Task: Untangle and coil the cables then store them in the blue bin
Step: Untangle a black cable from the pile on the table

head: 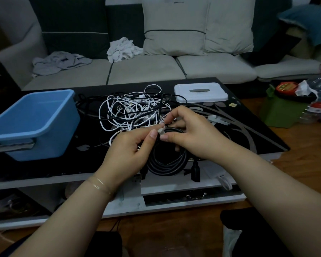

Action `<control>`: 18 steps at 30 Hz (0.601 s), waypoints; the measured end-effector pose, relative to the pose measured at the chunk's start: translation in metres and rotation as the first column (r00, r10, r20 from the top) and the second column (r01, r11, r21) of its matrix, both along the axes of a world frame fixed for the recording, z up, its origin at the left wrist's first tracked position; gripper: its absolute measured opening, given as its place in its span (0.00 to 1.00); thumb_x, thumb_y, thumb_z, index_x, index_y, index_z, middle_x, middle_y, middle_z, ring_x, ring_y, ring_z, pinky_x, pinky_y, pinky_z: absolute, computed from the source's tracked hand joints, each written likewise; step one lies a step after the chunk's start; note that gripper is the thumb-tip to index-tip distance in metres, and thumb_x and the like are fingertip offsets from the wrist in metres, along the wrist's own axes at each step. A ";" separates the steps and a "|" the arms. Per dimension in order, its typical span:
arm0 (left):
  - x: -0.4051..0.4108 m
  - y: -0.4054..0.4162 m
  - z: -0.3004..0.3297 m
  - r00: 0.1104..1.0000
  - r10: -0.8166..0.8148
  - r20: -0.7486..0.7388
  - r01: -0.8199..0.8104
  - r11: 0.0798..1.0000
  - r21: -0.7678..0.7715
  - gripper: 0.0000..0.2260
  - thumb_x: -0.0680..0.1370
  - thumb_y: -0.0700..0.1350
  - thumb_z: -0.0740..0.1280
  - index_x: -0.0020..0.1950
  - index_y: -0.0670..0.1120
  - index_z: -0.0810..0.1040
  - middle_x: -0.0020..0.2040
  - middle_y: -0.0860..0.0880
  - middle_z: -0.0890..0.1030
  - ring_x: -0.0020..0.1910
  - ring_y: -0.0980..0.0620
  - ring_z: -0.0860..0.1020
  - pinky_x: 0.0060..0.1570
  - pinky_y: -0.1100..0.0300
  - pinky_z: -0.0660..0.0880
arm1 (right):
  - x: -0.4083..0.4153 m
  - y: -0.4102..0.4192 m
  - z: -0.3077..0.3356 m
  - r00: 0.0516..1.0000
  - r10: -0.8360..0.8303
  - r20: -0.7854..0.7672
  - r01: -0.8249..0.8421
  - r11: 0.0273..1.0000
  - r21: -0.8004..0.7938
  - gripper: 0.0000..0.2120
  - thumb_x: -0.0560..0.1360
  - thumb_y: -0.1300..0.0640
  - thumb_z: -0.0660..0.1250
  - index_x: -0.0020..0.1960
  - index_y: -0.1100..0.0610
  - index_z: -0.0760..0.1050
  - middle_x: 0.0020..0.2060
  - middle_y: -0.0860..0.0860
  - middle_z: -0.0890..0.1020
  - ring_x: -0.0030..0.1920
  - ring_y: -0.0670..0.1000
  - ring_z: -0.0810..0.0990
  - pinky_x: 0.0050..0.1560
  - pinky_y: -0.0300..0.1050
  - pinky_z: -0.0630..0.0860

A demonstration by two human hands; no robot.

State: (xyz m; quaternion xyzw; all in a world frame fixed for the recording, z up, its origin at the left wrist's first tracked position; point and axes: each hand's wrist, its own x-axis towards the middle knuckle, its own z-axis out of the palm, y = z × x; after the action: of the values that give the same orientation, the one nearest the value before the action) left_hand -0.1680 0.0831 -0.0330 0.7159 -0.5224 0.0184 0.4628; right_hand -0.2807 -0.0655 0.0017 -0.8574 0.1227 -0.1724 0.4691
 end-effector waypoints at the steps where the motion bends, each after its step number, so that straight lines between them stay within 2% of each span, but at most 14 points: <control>1: 0.000 0.001 0.000 0.999 0.015 0.049 -0.016 1.000 0.010 0.17 0.80 0.56 0.56 0.63 0.56 0.79 0.53 0.64 0.82 0.52 0.67 0.79 0.49 0.66 0.75 | 0.000 -0.001 -0.001 1.000 0.007 -0.003 -0.007 1.000 0.014 0.13 0.70 0.53 0.74 0.47 0.46 0.70 0.44 0.46 0.84 0.38 0.58 0.83 0.44 0.62 0.79; 4: -0.003 0.001 0.000 0.994 0.055 0.091 -0.059 0.998 0.034 0.16 0.80 0.57 0.56 0.62 0.60 0.78 0.49 0.57 0.85 0.47 0.59 0.82 0.45 0.53 0.78 | 0.001 -0.002 -0.001 1.000 0.018 -0.014 -0.018 0.999 0.031 0.12 0.71 0.54 0.74 0.47 0.47 0.70 0.44 0.49 0.85 0.37 0.59 0.83 0.44 0.63 0.79; 5: -0.005 0.000 0.000 0.997 0.064 0.041 -0.065 0.997 0.035 0.14 0.81 0.57 0.56 0.61 0.61 0.79 0.47 0.55 0.85 0.45 0.56 0.82 0.44 0.52 0.78 | 0.001 -0.002 0.000 1.000 0.018 -0.012 -0.017 0.999 0.030 0.12 0.71 0.55 0.73 0.46 0.47 0.70 0.44 0.50 0.84 0.35 0.58 0.83 0.44 0.62 0.79; 7: -0.011 -0.004 0.004 0.975 0.063 -0.212 -0.065 0.998 -0.002 0.12 0.82 0.54 0.59 0.54 0.58 0.83 0.45 0.54 0.86 0.46 0.57 0.82 0.45 0.59 0.77 | 0.001 0.000 0.001 1.000 0.014 0.001 -0.014 1.000 0.009 0.13 0.72 0.55 0.73 0.45 0.47 0.68 0.44 0.51 0.84 0.31 0.54 0.81 0.43 0.59 0.80; 8: -0.014 -0.006 0.006 0.922 0.051 -0.383 -0.068 0.997 -0.032 0.12 0.82 0.51 0.60 0.51 0.53 0.84 0.46 0.54 0.86 0.48 0.60 0.82 0.46 0.65 0.76 | 0.001 0.001 0.001 1.000 0.012 0.005 -0.012 1.000 -0.017 0.13 0.72 0.54 0.73 0.45 0.47 0.68 0.44 0.52 0.83 0.30 0.51 0.80 0.42 0.58 0.80; 10: -0.019 -0.011 0.012 0.748 0.021 -0.664 -0.094 0.993 -0.073 0.13 0.81 0.46 0.62 0.46 0.44 0.85 0.46 0.51 0.86 0.50 0.60 0.82 0.49 0.67 0.76 | 0.002 0.004 0.001 1.000 0.010 -0.006 -0.010 0.995 -0.097 0.14 0.71 0.53 0.73 0.46 0.49 0.67 0.42 0.52 0.81 0.32 0.50 0.78 0.42 0.56 0.79; 12: -0.020 -0.013 0.016 0.598 0.006 -0.802 -0.132 0.987 -0.091 0.11 0.79 0.43 0.65 0.42 0.41 0.84 0.42 0.49 0.86 0.45 0.59 0.83 0.44 0.68 0.77 | 0.003 0.007 0.001 0.999 0.008 -0.035 -0.014 0.980 -0.198 0.15 0.71 0.50 0.72 0.47 0.50 0.66 0.40 0.48 0.78 0.38 0.49 0.77 0.44 0.54 0.76; 13: -0.020 -0.014 0.016 0.549 0.000 -0.836 -0.142 0.986 -0.093 0.10 0.78 0.42 0.66 0.42 0.41 0.84 0.39 0.49 0.86 0.41 0.58 0.83 0.39 0.68 0.77 | 0.003 0.007 0.001 0.999 0.003 -0.043 -0.013 0.970 -0.242 0.16 0.71 0.48 0.72 0.48 0.50 0.65 0.39 0.45 0.77 0.39 0.47 0.75 0.44 0.52 0.74; 15: -0.021 -0.015 0.017 0.512 0.006 -0.859 -0.146 0.986 -0.081 0.07 0.77 0.42 0.67 0.45 0.42 0.84 0.35 0.50 0.84 0.34 0.57 0.82 0.32 0.68 0.75 | 0.004 0.008 0.000 0.999 -0.001 -0.051 -0.014 0.954 -0.300 0.16 0.72 0.47 0.71 0.48 0.49 0.64 0.38 0.43 0.75 0.39 0.46 0.74 0.43 0.48 0.72; 18: -0.022 -0.017 0.013 0.556 0.009 -0.831 -0.153 0.984 -0.091 0.08 0.77 0.41 0.68 0.42 0.40 0.84 0.38 0.52 0.85 0.35 0.60 0.82 0.33 0.70 0.74 | 0.004 0.008 -0.002 0.998 -0.011 -0.060 -0.010 0.943 -0.333 0.16 0.73 0.48 0.71 0.48 0.50 0.64 0.37 0.42 0.73 0.37 0.44 0.72 0.40 0.45 0.70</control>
State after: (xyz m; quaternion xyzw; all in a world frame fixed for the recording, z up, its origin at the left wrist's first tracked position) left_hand -0.1896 0.0657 -0.0200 0.6265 -0.2076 -0.2581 0.7056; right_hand -0.2764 -0.0571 0.0001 -0.9293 0.1063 -0.1644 0.3133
